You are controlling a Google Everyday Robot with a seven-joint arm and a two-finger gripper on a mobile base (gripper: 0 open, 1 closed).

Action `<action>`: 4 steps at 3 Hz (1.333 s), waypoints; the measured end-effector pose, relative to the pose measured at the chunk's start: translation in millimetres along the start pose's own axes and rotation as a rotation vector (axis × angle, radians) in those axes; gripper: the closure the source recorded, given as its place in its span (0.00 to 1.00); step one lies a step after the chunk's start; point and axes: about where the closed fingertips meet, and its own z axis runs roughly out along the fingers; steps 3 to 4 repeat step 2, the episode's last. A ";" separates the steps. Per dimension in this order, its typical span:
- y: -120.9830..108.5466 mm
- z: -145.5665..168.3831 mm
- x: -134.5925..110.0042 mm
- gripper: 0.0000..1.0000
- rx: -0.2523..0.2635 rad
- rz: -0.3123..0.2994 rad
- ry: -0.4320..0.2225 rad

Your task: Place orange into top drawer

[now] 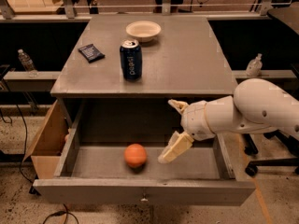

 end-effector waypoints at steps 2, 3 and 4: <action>8.8 -56.1 -1.4 0.00 0.067 0.017 0.081; 8.8 -56.1 -1.4 0.00 0.067 0.017 0.081; 8.8 -56.1 -1.4 0.00 0.067 0.017 0.081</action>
Offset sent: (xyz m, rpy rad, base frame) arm -0.0336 -0.0667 0.0651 -0.1299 -0.0533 -0.1246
